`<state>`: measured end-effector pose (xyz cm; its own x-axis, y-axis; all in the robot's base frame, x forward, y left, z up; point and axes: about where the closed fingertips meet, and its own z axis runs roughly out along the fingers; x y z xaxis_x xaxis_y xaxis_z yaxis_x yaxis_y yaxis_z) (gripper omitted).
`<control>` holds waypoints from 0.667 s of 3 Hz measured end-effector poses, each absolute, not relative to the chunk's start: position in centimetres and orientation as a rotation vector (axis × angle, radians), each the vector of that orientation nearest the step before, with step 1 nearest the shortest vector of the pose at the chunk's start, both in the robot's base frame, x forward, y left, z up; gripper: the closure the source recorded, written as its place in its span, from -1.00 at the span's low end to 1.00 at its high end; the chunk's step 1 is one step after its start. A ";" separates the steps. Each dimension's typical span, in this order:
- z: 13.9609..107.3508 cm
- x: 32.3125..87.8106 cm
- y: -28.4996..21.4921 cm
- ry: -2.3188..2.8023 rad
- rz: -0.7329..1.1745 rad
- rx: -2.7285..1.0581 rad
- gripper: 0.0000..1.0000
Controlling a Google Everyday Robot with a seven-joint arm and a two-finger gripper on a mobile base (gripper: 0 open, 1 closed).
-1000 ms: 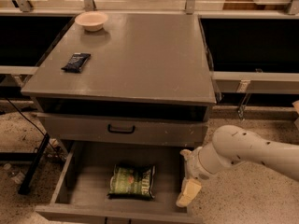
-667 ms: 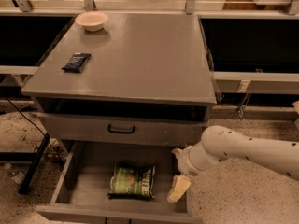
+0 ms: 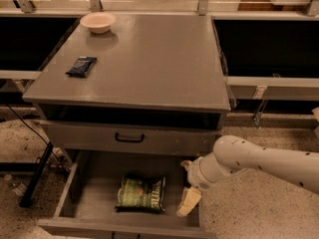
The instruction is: Pick green jalapeno chip bag from middle drawer and place on counter
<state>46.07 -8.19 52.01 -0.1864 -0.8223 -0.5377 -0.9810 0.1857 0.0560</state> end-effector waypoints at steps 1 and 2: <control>50.3 46.2 -7.0 2.063 0.631 -1.721 -1.00; 50.3 46.2 -7.0 2.063 0.631 -1.721 -1.00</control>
Offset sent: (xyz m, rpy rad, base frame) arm 0.0024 0.0177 -0.0223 0.0321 0.0547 0.0553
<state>46.17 -6.97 50.34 -0.1778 -0.8137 -0.5534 -0.9841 0.1492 0.0969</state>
